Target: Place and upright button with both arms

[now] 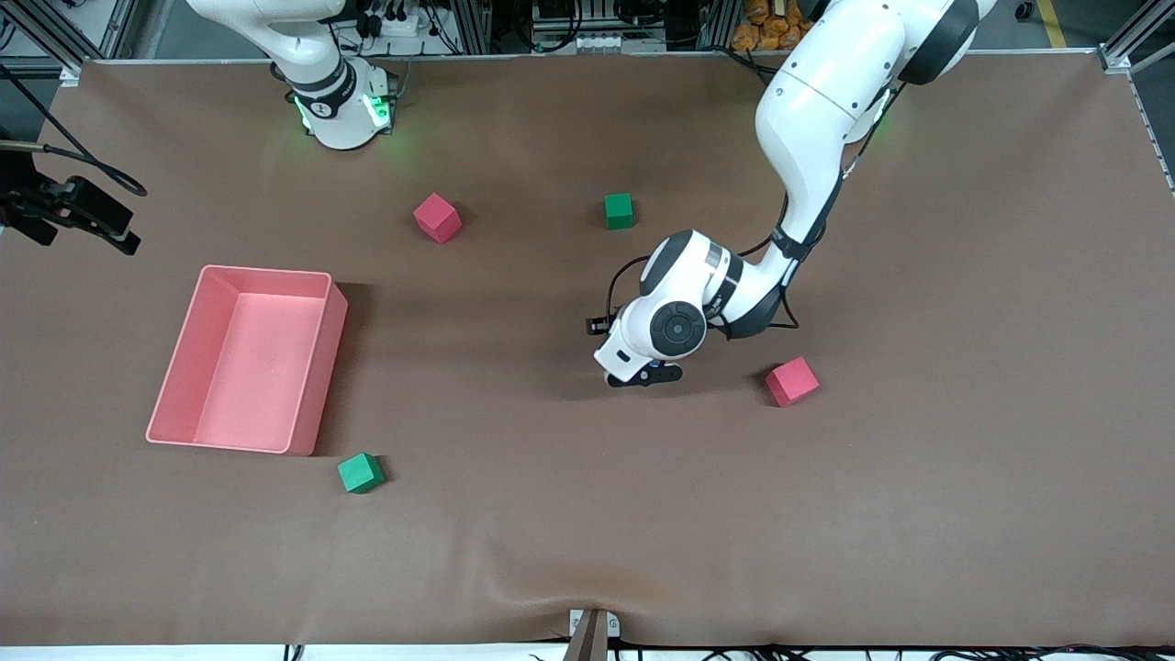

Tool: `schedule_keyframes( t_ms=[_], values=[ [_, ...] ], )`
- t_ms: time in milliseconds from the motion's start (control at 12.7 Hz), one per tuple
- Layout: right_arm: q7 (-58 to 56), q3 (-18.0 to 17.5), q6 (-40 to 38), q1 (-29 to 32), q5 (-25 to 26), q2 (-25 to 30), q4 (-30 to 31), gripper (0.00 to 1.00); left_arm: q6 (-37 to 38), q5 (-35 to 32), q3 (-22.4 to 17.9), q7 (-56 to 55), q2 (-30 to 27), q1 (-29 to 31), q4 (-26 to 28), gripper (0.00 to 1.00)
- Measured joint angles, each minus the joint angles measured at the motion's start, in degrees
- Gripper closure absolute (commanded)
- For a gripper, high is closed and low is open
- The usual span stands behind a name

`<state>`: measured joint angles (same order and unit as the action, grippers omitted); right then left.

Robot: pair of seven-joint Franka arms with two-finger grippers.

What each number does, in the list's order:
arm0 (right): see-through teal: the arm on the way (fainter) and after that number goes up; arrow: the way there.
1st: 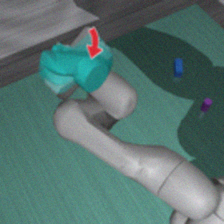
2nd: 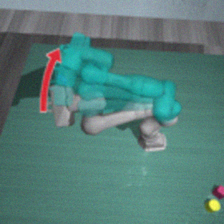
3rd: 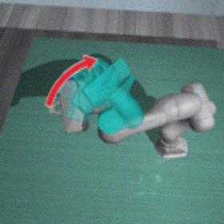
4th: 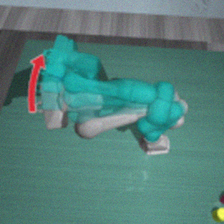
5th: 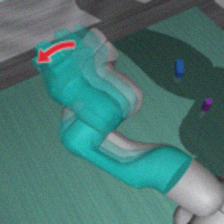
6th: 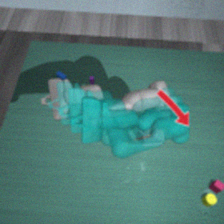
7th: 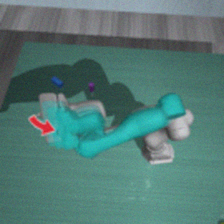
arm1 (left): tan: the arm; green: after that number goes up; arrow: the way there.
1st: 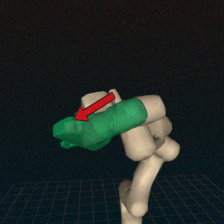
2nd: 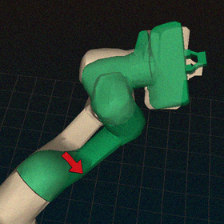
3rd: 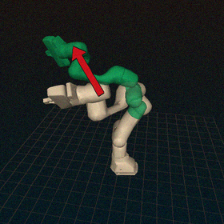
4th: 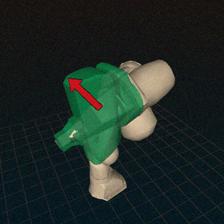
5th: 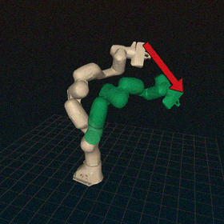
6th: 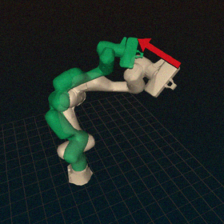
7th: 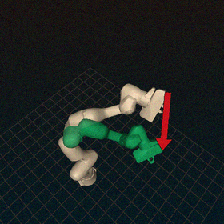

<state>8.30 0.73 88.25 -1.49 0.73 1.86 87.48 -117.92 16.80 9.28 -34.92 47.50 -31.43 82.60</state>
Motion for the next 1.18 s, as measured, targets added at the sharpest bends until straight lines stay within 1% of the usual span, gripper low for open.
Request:
schedule_keyframes(
  t_ms=[79,316,553,947,1026,1105,1184],
  values=[
    [0.0,0.0,-1.9,0.0,-0.1,0.0,-0.2,0.0,0.1,0.0,0.0,0.0,0.1,-0.2,0.0,0.32],
    [0.0,0.0,-2.5,0.0,-0.1,0.0,-0.9,0.0,1.0,0.0,0.0,0.0,0.3,-0.8,0.0,0.36],
    [0.0,0.0,-2.6,0.0,-0.1,0.0,-1.4,0.0,3.4,-0.6,0.0,0.0,0.3,-0.9,0.0,0.46],
    [0.0,0.0,-2.7,0.0,-0.1,0.0,-1.4,0.0,4.0,-1.5,-0.3,0.1,0.3,-0.9,0.0,0.47],
    [0.0,0.0,-2.8,0.0,-0.1,0.0,-1.4,0.0,3.9,-1.5,-0.5,0.3,0.3,-0.8,0.0,0.5],
    [0.0,0.0,-3.0,0.0,-0.1,0.0,-1.4,0.0,3.9,-1.5,-0.7,0.6,0.3,-0.8,0.0,0.55],
    [0.0,0.0,-3.2,0.0,-0.1,0.0,-1.4,0.0,3.9,-1.5,-0.7,0.8,0.3,-0.7,0.0,0.63]
  ],
)
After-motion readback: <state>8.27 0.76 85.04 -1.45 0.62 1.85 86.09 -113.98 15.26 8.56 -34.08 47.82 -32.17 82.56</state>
